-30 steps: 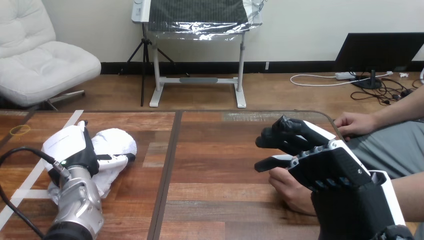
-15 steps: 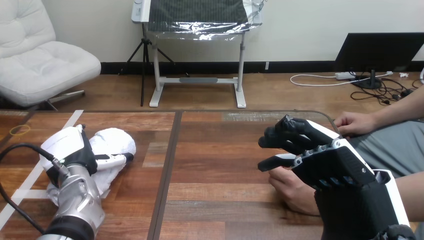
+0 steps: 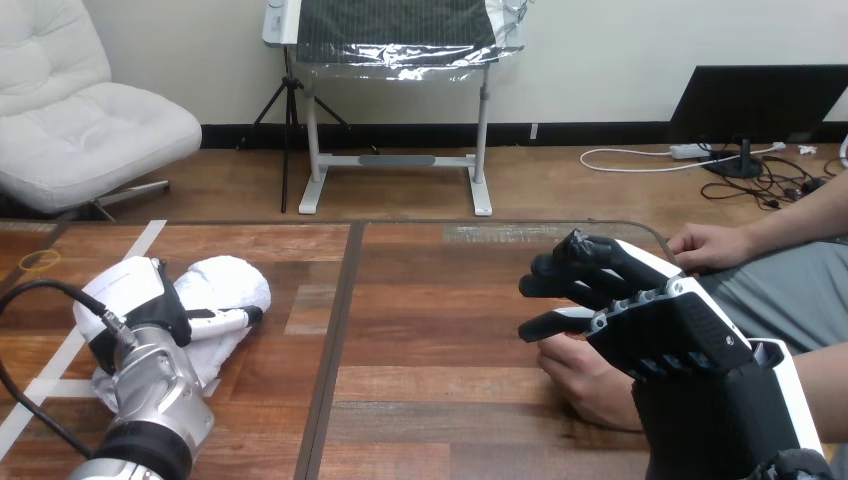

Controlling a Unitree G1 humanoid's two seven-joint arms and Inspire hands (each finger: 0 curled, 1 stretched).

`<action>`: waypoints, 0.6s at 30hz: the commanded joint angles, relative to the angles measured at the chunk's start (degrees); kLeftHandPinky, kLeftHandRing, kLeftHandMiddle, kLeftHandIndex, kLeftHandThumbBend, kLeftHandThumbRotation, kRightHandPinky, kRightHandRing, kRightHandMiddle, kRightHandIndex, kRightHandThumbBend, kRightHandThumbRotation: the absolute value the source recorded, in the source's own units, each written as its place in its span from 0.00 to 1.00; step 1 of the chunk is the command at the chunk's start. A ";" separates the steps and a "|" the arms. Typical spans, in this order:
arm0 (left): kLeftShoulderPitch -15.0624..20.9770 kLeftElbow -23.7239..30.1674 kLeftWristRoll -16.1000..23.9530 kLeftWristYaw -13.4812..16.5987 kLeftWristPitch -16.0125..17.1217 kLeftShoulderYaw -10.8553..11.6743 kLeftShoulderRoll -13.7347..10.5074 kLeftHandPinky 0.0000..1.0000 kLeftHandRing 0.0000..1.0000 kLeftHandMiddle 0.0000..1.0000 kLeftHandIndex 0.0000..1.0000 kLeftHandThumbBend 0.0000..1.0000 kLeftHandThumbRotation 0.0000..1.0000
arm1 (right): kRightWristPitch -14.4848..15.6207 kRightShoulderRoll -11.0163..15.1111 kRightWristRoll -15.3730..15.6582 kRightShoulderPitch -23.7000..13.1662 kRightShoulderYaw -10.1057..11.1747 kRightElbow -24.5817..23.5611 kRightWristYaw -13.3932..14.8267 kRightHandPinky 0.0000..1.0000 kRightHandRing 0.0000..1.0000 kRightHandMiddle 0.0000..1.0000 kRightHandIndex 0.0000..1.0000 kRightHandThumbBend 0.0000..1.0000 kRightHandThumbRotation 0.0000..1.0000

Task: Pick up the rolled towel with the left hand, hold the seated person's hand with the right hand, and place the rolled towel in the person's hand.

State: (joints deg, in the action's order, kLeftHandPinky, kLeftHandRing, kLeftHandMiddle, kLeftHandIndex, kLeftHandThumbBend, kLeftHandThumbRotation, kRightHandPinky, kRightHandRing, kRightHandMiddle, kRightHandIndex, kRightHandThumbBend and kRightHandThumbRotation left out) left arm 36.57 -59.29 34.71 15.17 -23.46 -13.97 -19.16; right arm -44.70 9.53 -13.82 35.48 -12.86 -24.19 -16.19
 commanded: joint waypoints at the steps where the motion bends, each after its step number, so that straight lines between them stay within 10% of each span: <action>1: 4.34 0.64 0.10 -1.14 -1.80 -1.11 0.18 0.86 0.88 0.91 0.90 0.93 0.60 | -0.97 0.04 -0.62 -2.33 0.57 -1.89 -0.23 0.60 0.73 0.75 0.77 0.88 0.98; 18: 5.21 3.83 0.90 -6.92 -8.48 -4.01 -0.09 0.45 0.67 0.76 0.76 0.89 0.57 | -0.60 -0.13 -1.04 -2.54 0.69 -1.73 -0.15 0.58 0.73 0.75 0.76 0.89 0.98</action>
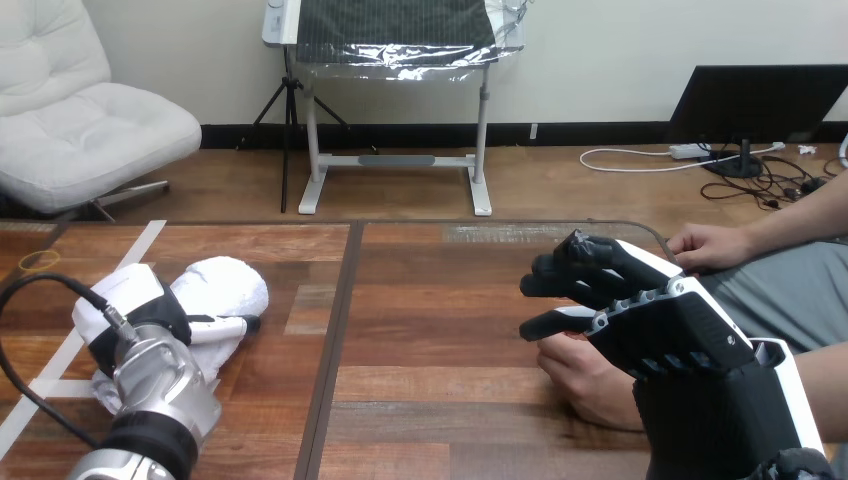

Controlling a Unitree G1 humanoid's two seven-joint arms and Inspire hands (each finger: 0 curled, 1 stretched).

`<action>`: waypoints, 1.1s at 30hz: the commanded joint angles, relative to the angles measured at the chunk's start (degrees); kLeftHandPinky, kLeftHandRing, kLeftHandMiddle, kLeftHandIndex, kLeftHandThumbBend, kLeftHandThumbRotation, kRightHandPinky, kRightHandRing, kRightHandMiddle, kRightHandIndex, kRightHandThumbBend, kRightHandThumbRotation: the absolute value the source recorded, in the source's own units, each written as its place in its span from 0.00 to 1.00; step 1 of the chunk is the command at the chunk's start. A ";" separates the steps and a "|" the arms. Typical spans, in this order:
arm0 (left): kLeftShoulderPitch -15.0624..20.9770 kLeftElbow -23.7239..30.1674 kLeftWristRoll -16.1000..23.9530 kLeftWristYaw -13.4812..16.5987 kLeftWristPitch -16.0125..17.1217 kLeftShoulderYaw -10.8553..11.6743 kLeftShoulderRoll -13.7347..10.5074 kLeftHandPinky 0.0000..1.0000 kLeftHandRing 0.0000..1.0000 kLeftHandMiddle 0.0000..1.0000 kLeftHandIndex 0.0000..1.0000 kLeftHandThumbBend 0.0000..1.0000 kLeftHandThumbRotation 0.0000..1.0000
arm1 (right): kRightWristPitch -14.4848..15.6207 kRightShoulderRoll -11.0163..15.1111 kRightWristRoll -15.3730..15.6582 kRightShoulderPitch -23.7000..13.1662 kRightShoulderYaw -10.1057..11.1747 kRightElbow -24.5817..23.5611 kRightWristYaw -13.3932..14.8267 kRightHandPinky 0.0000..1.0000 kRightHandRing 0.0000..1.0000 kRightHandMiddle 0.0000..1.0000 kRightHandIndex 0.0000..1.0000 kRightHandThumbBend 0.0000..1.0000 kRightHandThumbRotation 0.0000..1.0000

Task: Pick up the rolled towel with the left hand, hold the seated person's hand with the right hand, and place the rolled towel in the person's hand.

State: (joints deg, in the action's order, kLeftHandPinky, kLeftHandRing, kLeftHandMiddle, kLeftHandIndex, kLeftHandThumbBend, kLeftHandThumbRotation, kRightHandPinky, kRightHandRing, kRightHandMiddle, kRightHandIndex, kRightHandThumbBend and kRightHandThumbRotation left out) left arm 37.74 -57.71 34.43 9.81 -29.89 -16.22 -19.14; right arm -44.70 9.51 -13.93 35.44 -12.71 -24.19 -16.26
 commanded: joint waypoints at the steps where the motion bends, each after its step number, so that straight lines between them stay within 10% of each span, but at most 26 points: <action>1: 4.06 2.53 1.20 -1.91 -2.44 -1.89 -0.13 0.44 0.66 0.75 0.76 0.89 0.57 | -0.80 -0.14 -1.00 -2.67 0.54 -1.56 -0.14 0.58 0.73 0.75 0.76 0.89 0.98; 33: 2.60 10.64 0.84 -8.61 -8.52 -3.77 -0.68 0.35 0.55 0.68 0.77 0.89 0.54 | -1.60 -1.30 0.86 -2.96 1.59 -1.07 0.70 0.57 0.71 0.74 0.76 0.89 0.99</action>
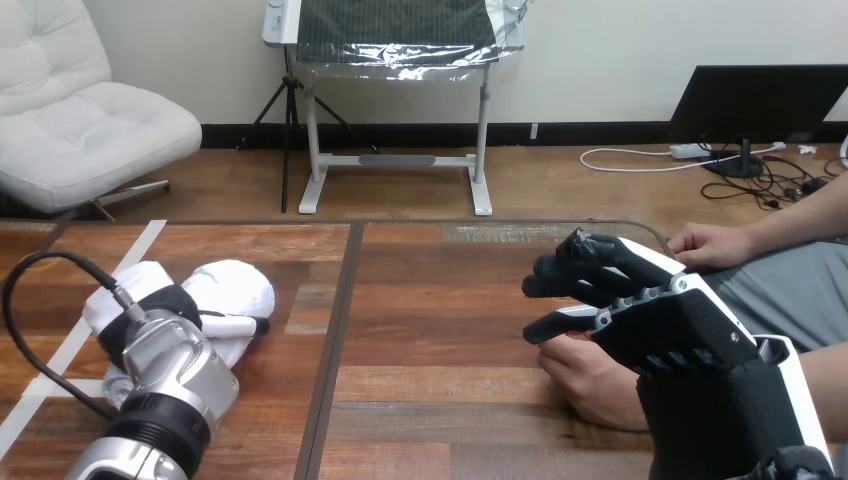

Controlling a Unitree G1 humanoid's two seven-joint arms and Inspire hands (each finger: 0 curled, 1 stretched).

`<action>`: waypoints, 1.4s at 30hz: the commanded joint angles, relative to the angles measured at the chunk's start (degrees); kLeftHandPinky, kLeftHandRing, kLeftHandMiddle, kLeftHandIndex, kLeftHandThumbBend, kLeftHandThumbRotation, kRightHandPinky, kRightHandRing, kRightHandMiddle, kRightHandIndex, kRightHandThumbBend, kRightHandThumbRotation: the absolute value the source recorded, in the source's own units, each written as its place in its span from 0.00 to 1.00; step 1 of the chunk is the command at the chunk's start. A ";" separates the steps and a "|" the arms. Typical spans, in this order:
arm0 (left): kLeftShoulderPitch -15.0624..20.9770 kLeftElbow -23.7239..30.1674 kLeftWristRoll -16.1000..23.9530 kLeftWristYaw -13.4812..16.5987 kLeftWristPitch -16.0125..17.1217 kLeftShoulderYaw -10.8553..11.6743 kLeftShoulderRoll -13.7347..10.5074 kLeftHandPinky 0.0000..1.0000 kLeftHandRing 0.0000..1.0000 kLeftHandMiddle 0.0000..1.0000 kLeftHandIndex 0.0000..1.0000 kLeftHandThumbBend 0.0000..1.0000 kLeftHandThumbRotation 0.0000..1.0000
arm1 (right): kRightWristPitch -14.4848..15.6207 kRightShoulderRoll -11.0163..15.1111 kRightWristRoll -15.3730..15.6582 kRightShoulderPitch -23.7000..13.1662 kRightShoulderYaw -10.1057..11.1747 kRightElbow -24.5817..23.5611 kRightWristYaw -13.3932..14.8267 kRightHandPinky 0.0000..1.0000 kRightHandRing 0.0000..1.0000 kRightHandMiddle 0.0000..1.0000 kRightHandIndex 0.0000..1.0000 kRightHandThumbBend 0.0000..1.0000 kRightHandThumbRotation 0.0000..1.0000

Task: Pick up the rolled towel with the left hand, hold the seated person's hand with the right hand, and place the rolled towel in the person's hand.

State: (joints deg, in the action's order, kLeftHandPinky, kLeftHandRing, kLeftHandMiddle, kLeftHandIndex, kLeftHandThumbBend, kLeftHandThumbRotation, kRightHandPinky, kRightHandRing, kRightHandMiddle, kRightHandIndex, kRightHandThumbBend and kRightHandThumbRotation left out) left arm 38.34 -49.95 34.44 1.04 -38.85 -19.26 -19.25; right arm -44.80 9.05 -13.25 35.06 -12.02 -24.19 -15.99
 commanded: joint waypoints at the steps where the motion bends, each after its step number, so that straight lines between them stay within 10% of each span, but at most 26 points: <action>1: 2.01 2.86 0.76 0.17 0.50 -0.75 -0.58 0.35 0.54 0.67 0.76 0.89 0.53 | -1.54 -0.86 0.19 -2.59 0.89 -1.02 0.43 0.57 0.71 0.74 0.76 0.88 0.99; 17: -3.42 11.16 -2.41 7.17 7.61 3.95 -0.65 0.16 0.26 0.37 0.54 0.82 0.05 | -1.61 -1.34 0.27 -3.14 1.35 -0.54 0.67 0.57 0.72 0.75 0.76 0.86 0.98; 42: -11.16 21.17 -10.28 10.17 20.99 11.35 -0.23 0.22 0.31 0.39 0.44 0.79 0.00 | -1.23 -1.10 0.89 -3.14 2.13 -0.36 1.10 0.53 0.70 0.74 0.75 0.87 1.00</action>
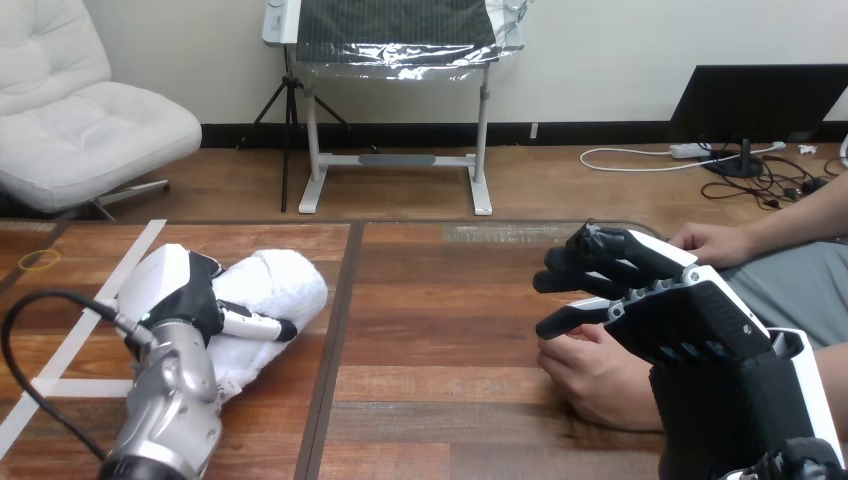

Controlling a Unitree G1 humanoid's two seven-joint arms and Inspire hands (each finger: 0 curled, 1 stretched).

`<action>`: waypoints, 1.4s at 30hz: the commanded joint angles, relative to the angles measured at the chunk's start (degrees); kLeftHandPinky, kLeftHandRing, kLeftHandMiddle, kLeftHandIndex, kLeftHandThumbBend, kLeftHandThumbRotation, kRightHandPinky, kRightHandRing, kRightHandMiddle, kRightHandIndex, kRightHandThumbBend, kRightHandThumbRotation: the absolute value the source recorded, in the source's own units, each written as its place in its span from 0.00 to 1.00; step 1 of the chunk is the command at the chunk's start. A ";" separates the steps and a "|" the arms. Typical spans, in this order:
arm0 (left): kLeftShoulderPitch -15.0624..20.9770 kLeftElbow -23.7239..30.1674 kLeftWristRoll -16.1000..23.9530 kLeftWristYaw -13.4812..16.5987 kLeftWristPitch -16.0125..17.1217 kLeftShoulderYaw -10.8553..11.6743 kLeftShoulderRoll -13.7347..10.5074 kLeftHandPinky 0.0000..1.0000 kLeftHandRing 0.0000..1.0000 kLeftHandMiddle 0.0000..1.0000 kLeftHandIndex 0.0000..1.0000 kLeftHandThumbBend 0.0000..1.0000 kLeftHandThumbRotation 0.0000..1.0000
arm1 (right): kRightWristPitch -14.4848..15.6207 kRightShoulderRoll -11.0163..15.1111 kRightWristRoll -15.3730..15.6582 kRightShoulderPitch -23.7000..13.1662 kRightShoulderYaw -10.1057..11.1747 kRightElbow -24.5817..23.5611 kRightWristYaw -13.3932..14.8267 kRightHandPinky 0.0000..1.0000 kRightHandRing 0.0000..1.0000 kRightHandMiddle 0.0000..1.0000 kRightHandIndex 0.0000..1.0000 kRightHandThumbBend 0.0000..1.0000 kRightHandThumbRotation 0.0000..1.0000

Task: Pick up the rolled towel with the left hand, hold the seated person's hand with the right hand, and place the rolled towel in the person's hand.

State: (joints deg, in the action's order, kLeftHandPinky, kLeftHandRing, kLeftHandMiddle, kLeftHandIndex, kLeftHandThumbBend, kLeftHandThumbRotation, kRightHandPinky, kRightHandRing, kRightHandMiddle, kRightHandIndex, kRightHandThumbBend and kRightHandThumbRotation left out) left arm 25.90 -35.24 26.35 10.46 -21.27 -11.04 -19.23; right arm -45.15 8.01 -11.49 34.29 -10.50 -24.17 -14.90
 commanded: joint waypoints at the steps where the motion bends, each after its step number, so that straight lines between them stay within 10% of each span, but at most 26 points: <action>1: 0.70 7.45 -3.86 0.38 4.44 4.41 0.18 0.22 0.30 0.39 0.45 0.79 0.00 | -1.06 -0.12 -0.83 -2.46 0.67 -0.25 0.01 0.53 0.70 0.74 0.75 0.87 1.00; 26: -10.33 25.54 -20.21 -0.81 23.84 14.22 4.69 0.25 0.32 0.38 0.42 0.70 0.00 | 0.29 1.49 -3.02 -2.45 1.81 0.50 -0.63 0.60 0.75 0.79 0.80 0.79 0.98; 42: -18.03 38.22 -25.98 -0.14 33.81 16.22 9.94 0.23 0.30 0.37 0.40 0.64 0.00 | 1.22 1.87 -3.46 -4.01 3.54 2.73 -1.23 0.73 0.81 0.83 0.84 0.74 0.92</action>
State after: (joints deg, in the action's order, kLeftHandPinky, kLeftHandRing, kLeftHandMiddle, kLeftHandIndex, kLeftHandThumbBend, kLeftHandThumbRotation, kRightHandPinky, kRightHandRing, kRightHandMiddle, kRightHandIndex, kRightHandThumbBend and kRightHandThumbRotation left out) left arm 7.40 -9.77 3.80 9.31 4.74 2.22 -12.28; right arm -44.63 9.50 -14.16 34.29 -8.71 -22.73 -16.01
